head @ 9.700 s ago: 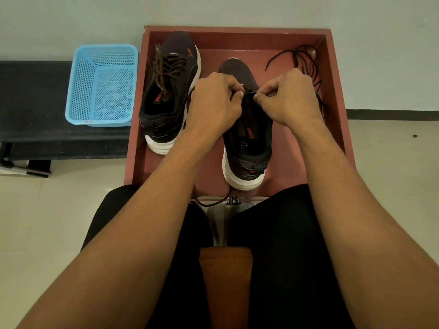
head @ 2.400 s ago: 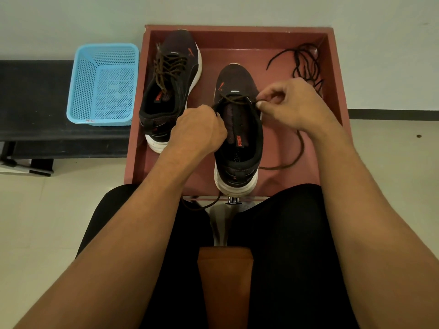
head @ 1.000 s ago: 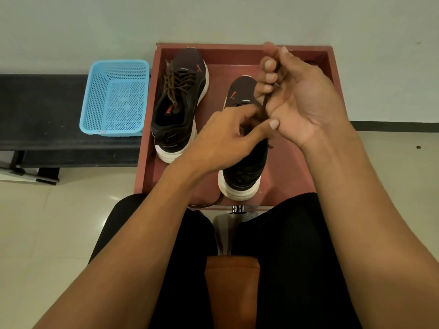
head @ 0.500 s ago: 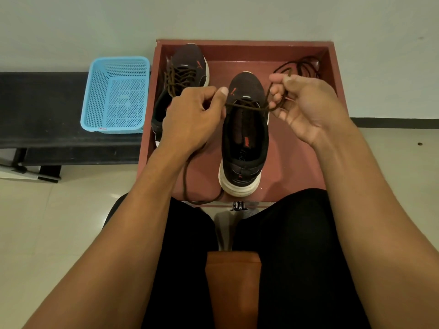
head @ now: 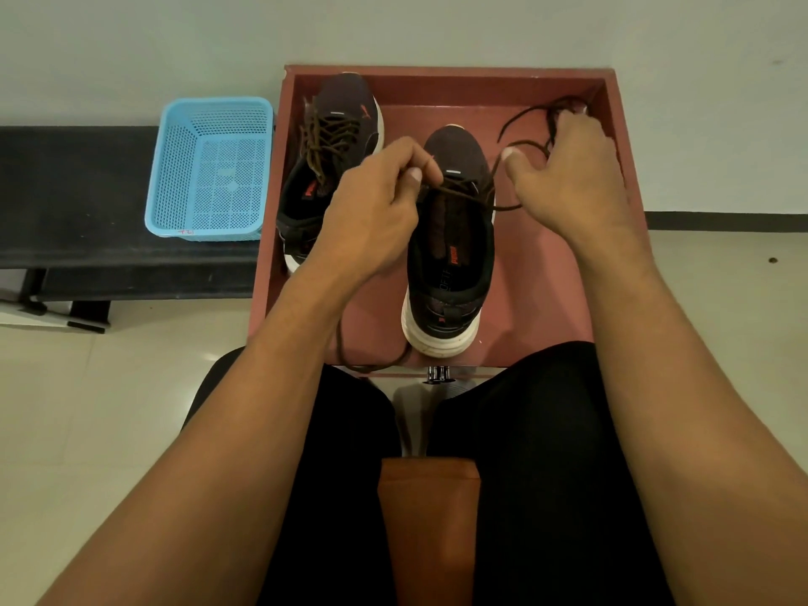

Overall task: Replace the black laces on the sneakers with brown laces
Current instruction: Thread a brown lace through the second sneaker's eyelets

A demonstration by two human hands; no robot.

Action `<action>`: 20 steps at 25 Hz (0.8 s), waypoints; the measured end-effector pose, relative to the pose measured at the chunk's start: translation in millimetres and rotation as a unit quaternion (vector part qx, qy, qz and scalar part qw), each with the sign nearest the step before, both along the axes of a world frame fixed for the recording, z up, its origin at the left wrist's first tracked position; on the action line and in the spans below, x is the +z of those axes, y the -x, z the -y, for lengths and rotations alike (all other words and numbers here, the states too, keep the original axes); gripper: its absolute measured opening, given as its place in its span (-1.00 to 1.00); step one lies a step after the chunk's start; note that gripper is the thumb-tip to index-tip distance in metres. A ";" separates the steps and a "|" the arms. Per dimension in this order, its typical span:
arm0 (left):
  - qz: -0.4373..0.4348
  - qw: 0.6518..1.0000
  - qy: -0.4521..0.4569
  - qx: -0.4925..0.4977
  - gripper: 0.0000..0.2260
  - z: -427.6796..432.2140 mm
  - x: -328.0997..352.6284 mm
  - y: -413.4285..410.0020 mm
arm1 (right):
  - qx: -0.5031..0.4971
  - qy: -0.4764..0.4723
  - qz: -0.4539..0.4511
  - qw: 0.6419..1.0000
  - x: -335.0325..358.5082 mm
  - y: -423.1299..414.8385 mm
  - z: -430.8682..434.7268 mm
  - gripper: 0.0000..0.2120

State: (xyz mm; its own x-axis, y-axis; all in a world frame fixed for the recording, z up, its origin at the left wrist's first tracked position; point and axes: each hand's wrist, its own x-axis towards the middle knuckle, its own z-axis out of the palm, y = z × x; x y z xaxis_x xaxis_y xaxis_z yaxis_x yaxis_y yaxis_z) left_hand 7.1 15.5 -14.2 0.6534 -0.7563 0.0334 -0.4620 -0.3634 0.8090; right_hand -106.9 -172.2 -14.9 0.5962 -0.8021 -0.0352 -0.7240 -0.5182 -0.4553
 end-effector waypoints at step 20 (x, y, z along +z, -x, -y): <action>0.078 0.983 -0.107 0.127 -0.74 23.9 -22.3 4.8 | 0.142 -0.089 0.099 0.981 -3.0 -9.3 -15.6 -0.94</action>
